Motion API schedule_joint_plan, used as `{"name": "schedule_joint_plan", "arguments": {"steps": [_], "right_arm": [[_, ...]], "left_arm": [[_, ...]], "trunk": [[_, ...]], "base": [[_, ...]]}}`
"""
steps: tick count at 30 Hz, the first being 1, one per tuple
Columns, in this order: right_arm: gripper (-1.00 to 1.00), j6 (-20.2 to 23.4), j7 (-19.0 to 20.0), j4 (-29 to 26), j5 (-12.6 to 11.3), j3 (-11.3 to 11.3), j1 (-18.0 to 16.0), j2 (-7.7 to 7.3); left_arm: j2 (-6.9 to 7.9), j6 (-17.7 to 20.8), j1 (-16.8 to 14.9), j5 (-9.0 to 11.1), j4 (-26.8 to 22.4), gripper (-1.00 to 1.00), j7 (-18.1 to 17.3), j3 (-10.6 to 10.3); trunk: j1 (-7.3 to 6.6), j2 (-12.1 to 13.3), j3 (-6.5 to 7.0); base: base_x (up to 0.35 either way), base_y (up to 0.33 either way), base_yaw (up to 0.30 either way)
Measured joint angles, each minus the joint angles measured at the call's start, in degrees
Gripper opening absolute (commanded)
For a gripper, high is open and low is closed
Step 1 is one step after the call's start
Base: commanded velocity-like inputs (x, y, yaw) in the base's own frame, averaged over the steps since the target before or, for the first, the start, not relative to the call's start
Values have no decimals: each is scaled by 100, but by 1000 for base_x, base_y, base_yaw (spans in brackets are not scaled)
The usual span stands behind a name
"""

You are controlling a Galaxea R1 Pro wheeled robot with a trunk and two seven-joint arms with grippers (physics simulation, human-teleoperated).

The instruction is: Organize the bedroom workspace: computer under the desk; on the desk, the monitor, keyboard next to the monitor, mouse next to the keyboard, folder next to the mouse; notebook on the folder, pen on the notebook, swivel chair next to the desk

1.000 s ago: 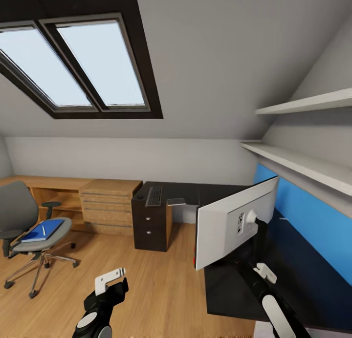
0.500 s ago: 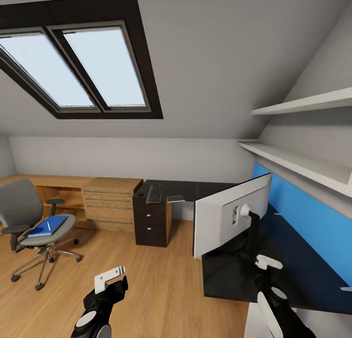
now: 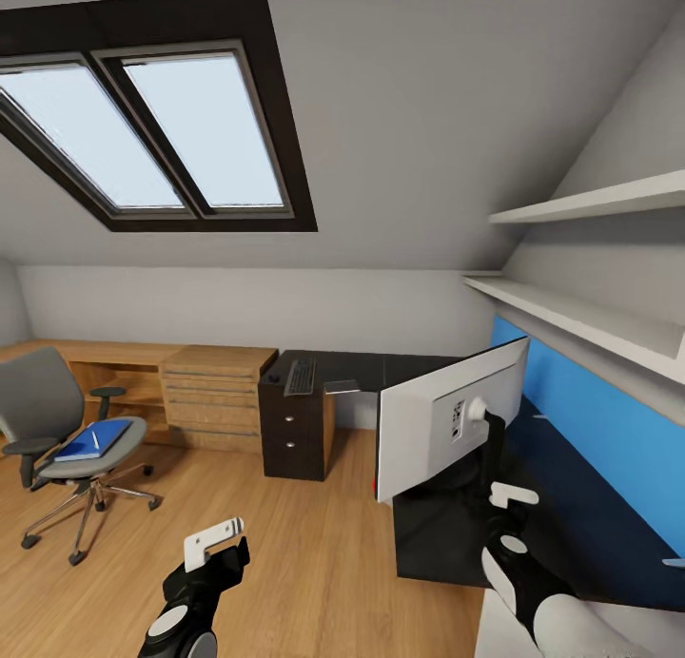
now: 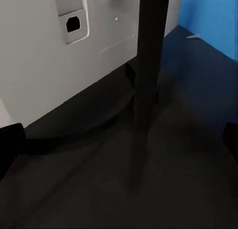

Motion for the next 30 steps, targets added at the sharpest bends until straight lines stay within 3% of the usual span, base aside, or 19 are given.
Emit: {"name": "schedule_joint_plan", "arguments": {"steps": [5,13,30], "right_arm": [[100,-387,-112,201,152,9,-66,-13],[100,-715,-135,323,243,25,-83,-251],[100,-864,-125,297,286,24,-83,-221]], "left_arm": [[0,0,0,0,0,100,0,-2],[0,-11,0,-8,-12,100,0,-132],[0,-1,0,-9,-26,100,9,-149]], "trunk": [[0,0,0],[0,0,0],[0,0,0]], "base": [[0,0,0],[0,0,0],[0,0,0]]}}
